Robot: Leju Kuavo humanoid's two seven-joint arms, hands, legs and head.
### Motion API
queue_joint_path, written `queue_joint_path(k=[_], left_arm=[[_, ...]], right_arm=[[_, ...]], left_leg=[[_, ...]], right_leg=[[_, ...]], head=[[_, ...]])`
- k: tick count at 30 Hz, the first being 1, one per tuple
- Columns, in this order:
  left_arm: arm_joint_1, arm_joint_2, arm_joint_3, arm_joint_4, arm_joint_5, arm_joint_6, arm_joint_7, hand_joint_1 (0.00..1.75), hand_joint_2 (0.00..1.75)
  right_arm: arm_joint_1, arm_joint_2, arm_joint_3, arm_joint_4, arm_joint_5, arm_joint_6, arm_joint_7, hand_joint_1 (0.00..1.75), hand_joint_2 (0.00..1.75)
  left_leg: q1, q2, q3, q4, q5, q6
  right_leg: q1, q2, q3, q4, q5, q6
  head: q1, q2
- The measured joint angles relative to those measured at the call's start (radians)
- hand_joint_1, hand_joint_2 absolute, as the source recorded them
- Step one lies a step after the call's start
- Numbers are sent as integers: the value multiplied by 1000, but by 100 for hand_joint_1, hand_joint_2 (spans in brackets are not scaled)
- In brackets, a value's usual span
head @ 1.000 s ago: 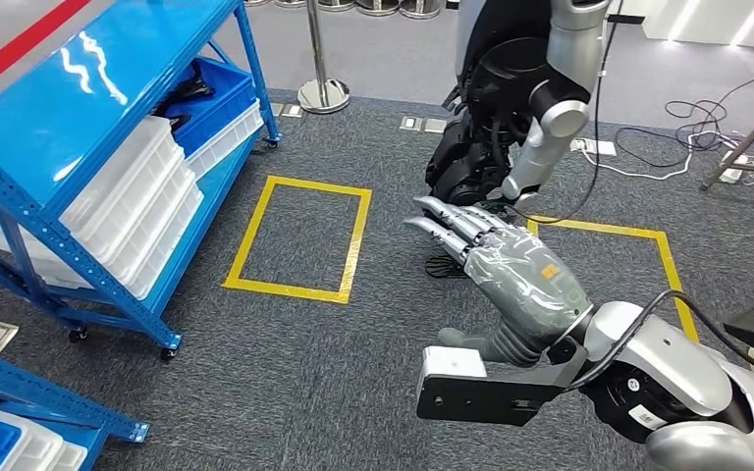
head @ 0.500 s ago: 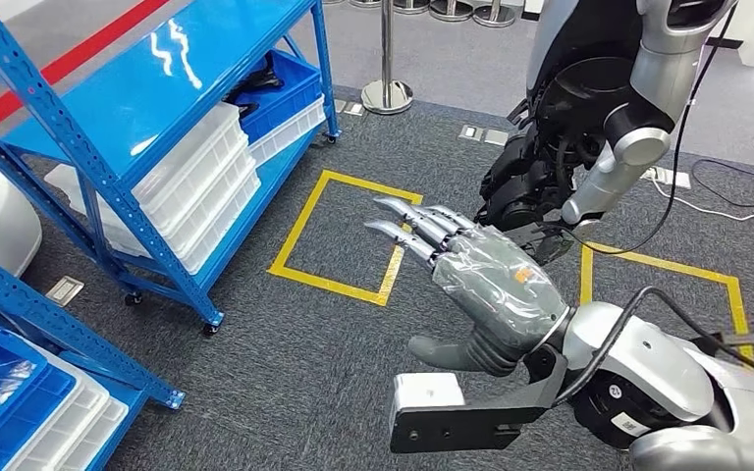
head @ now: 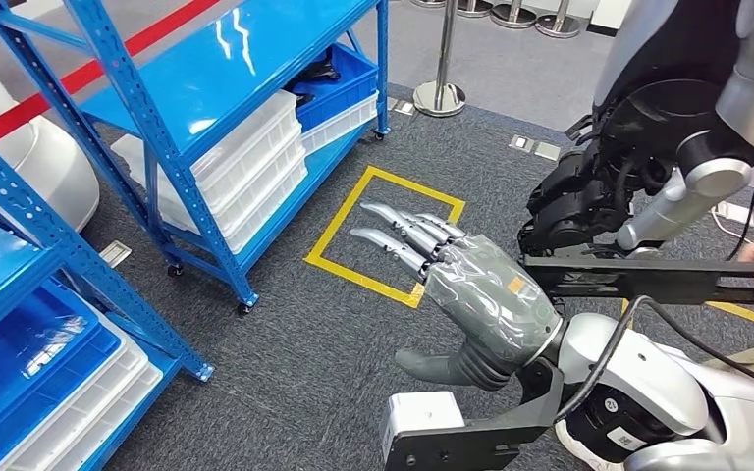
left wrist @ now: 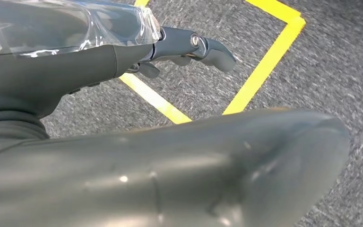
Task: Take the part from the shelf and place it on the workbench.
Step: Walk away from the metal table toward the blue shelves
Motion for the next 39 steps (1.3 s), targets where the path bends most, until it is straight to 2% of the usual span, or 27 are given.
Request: queue_joint_path(k=[2,3,5,6,7,8,9,11,13,15,16,18,19,20,21,22,23,24,27,29,31,33,35,36,37,38,39], left_arm=[[0,0,0,0,1,0,-1,0,0],[-1,0,0,0,0,0,-1,0,0],[-4,0,0,0,-2,0,1,0,0],[-4,0,0,0,-4,0,2,0,0],[-4,-1,0,0,-5,0,3,0,0],[-4,-1,0,0,-6,0,3,0,0],[-3,-2,0,0,-7,0,3,0,0],[-4,-4,0,0,-9,0,0,0,0],[-4,-6,0,0,-10,0,-6,0,0],[0,-6,0,0,-10,0,-11,0,0],[3,-7,0,0,-10,0,-13,0,0],[4,-7,-1,0,-10,-1,-14,0,0],[3,-8,-1,0,-10,-1,-14,0,0],[1,-8,-1,0,-11,-1,-14,0,0],[1,-9,-2,0,-11,-1,-12,0,0],[1,-9,-3,0,-12,-1,-11,0,0],[2,-10,-4,0,-12,-1,-9,0,0],[2,-10,-5,0,-13,-1,-7,0,0],[0,-12,-9,0,-16,-1,0,0,0],[-3,-14,-12,0,-17,-1,4,0,0],[-3,-16,-15,0,-17,-1,5,0,0],[-3,-17,-16,0,-17,-1,5,0,0],[-6,-18,-17,0,-20,-1,5,0,0],[-7,-18,-19,0,-21,-1,5,0,0],[-6,-19,-20,0,-21,-1,6,0,0],[-5,-19,-21,0,-22,-1,6,0,0],[-4,-19,-23,0,-22,-1,7,0,0]], right_arm=[[-5,3,0,-2,-3,1,0,0,175],[-7,4,0,-3,-4,1,-1,0,175],[-10,6,3,-4,-9,4,-1,0,175],[-12,8,7,-4,-11,6,-2,0,175],[-15,12,11,-4,-14,8,-2,0,175],[-20,17,15,-4,-17,10,-3,0,175],[-26,22,20,-4,-21,11,-5,0,175],[-41,31,27,-4,-29,14,-8,0,175],[-53,43,36,-4,-34,16,-10,0,175],[-64,58,45,-4,-35,17,-11,0,175],[-69,67,50,-4,-36,17,-11,0,175],[-77,83,58,-5,-35,17,-11,0,175],[-79,90,63,-5,-35,16,-12,0,175],[-79,97,67,-6,-35,17,-13,0,175],[-79,103,72,-6,-35,17,-14,0,175],[-80,109,78,-6,-35,19,-16,0,175],[-81,115,84,-6,-35,21,-19,0,175],[-83,121,89,-5,-35,24,-22,0,175],[-99,139,101,-4,-34,34,-26,0,175],[-114,148,106,-1,-31,38,-27,0,175],[-124,160,111,6,-28,32,-31,0,175],[-131,170,115,13,-24,20,-35,0,175],[-132,176,120,18,-21,7,-40,0,175],[-131,179,123,21,-20,1,-43,0,175],[-129,182,127,25,-18,-5,-46,0,175],[-128,187,130,28,-16,-11,-49,0,175],[-126,191,132,32,-13,-16,-52,0,175]], left_leg=[[2,-20,5,-6,6,15],[4,-30,8,-9,8,21],[4,-50,9,-9,9,26],[3,-63,9,-9,8,27],[3,-75,10,-9,8,27],[3,-88,11,-8,8,26],[4,-101,13,-8,8,25],[4,-126,15,-6,6,18],[4,-146,11,-7,5,5],[6,-160,7,-12,8,-9],[7,-151,4,-8,5,-15],[7,-106,-24,53,-32,-23],[6,-78,-54,118,-65,-26],[6,-64,-91,194,-100,-29],[6,-60,-124,260,-124,-31],[6,-58,-143,296,-131,-33],[7,-56,-140,288,-120,-34],[7,-50,-114,237,-92,-34],[2,4,-7,29,-11,-26],[-4,14,4,-4,1,-13],[-3,-7,3,-7,6,0],[1,-27,7,-12,11,13],[2,-47,8,-12,12,21],[2,-58,8,-12,13,23],[2,-70,8,-12,13,23],[1,-82,8,-12,13,23],[1,-95,10,-11,13,23]], right_leg=[[-7,20,-9,32,-26,10],[-9,40,-28,80,-55,12],[-10,72,-96,224,-121,14],[-10,78,-128,283,-140,15],[-11,80,-146,310,-140,15],[-12,81,-143,296,-120,15],[-13,85,-120,240,-84,14],[-16,120,-52,92,-15,10],[-13,148,-18,14,9,4],[-10,137,-16,6,11,-7],[-11,128,-15,3,14,-13],[-13,107,-13,-2,18,-27],[-12,96,-13,-3,18,-31],[-10,86,-13,-3,18,-34],[-9,75,-13,-3,17,-35],[-8,64,-13,-3,16,-35],[-7,53,-13,-3,15,-35],[-7,43,-12,-3,14,-33],[-1,19,-5,-1,6,-22],[4,4,-1,-1,2,-12],[1,-1,3,0,-3,-1],[-4,32,-12,46,-37,7],[-6,70,-74,179,-104,10],[-6,76,-110,250,-131,11],[-6,79,-138,299,-143,11],[-6,80,-146,309,-134,10],[-6,82,-133,274,-105,7]], head=[[1,0],[3,0],[5,0],[5,0],[5,0],[6,0],[6,0],[6,0],[5,0],[5,0],[5,0],[1,0],[-1,0],[-2,0],[-3,0],[-3,0],[-3,0],[-4,0],[-3,0],[-1,0],[0,0],[1,0],[2,0],[3,0],[4,0],[4,0],[4,0]])
